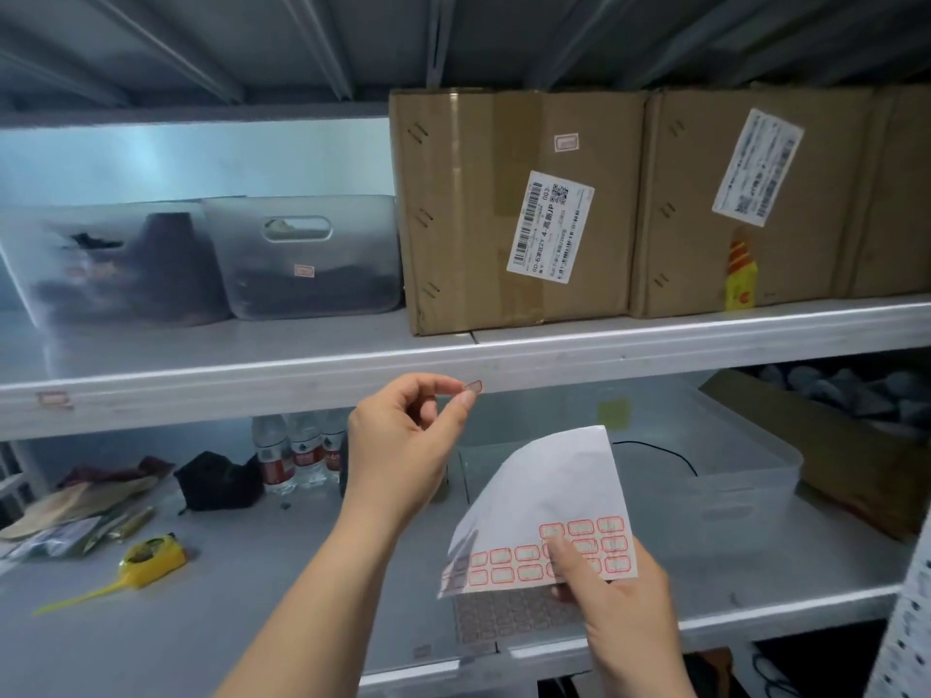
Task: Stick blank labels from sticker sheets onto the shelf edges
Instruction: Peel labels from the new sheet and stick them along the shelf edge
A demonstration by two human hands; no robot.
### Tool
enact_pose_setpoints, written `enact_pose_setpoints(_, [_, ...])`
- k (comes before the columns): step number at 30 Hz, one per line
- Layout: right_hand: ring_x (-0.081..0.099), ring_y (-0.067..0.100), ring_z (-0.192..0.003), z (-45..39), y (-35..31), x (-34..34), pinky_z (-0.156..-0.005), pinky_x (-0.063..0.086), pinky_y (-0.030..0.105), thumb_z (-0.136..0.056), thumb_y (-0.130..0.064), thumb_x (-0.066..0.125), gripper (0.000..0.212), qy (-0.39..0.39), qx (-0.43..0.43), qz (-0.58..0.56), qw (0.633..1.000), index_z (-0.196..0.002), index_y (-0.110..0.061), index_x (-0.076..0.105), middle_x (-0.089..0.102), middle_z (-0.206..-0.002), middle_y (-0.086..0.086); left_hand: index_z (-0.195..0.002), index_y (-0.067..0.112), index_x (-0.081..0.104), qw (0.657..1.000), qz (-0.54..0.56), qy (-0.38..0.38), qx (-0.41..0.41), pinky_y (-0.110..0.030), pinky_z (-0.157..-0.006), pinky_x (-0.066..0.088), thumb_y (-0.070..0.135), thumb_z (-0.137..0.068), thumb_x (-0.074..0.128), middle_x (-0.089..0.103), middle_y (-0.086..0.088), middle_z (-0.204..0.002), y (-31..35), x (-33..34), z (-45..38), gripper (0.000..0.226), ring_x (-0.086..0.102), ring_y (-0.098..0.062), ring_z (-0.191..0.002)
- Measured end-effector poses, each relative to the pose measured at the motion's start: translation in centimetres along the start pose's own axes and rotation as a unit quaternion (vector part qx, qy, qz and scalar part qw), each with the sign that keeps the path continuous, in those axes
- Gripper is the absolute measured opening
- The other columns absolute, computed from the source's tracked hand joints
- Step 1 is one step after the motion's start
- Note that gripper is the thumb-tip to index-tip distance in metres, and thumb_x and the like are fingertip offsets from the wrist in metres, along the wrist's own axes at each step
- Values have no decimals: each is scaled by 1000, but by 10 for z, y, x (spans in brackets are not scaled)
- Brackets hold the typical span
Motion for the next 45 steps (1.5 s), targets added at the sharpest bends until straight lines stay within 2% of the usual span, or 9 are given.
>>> enact_pose_setpoints(3, [79, 23, -80, -2, 0, 0, -64, 61, 36, -84, -18, 80, 7, -7, 9, -4, 1000, -91, -15, 78, 82, -86, 4, -82, 27, 77, 999, -35, 12, 22, -24, -55, 39, 27, -86, 82, 44, 13, -55, 2, 1, -3, 7, 39, -4, -51])
enact_pose_setpoints(8, [79, 25, -80, -5, 1, -3, -63, 60, 38, -85, -15, 80, 8, -6, 10, -9, 1000, -92, -13, 77, 82, -85, 6, -83, 26, 77, 998, -48, 33, 32, -24, -56, 39, 26, -86, 82, 44, 12, -55, 1, 4, -6, 6, 40, -5, -50])
enact_pose_setpoints(11, [79, 25, -79, -6, 3, -5, -63, 60, 38, -85, -15, 80, 5, -6, 6, -9, 1000, -89, -17, 78, 82, -85, 6, -82, 28, 76, 997, -46, 48, 31, -22, -56, 39, 32, -85, 83, 44, 14, -54, -2, 5, -7, 9, 41, -5, -50])
enact_pose_setpoints(15, [79, 21, -76, -6, 2, -6, -59, 59, 32, -85, -16, 80, 15, -6, -5, -5, 1000, -88, -31, 78, 82, -84, 4, -81, 31, 74, 996, -58, 65, 30, -26, -57, 42, 34, -84, 83, 47, 16, -55, -7, 5, -10, 10, 43, -4, -51])
enact_pose_setpoints(25, [79, 18, -75, -7, 1, -5, -56, 58, 25, -84, -19, 80, 16, -7, -3, -4, 1000, -89, -34, 77, 82, -83, 1, -82, 31, 74, 986, -107, 121, 51, -28, -58, 46, 43, -83, 81, 50, 11, -57, -6, 8, -9, 14, 51, -7, -55])
enact_pose_setpoints(31, [79, 20, -74, -7, 4, -7, -57, 59, 28, -85, -19, 80, 13, -10, 2, 2, 1000, -87, -31, 77, 82, -84, 2, -81, 30, 73, 981, -125, 135, 55, -24, -57, 43, 42, -83, 81, 51, 10, -57, -4, 10, -8, 15, 53, -8, -57])
enact_pose_setpoints(34, [79, 20, -76, -7, 7, -9, -57, 59, 27, -85, -18, 80, 4, -11, 14, 2, 1000, -87, -20, 77, 82, -84, 2, -81, 30, 72, 982, -117, 140, 43, -27, -59, 44, 43, -82, 82, 51, 10, -57, -5, 10, -8, 17, 53, -9, -57])
enact_pose_setpoints(40, [79, 19, -78, -7, 6, -10, -58, 60, 28, -86, -18, 79, 9, -9, 27, 4, 1000, -93, -15, 75, 82, -85, 2, -80, 29, 68, 983, -103, 145, 47, -31, -60, 49, 44, -81, 83, 53, 7, -59, -7, 10, -7, 21, 54, -12, -58])
enact_pose_setpoints(45, [79, 20, -79, -5, -2, -12, -59, 60, 27, -86, -17, 79, 5, -17, 27, 1, 999, -90, -16, 77, 82, -86, 2, -82, 26, 67, 981, -108, 127, 101, -30, -58, 47, 32, -87, 79, 52, 9, -61, -1, 11, 7, 15, 52, -11, -58])
Point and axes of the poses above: each hand's wrist, its own z-axis away from the middle knuckle, its own x-axis out of the palm, y = z × x, the point moved 4 cm from there along -z, towards the middle knuckle
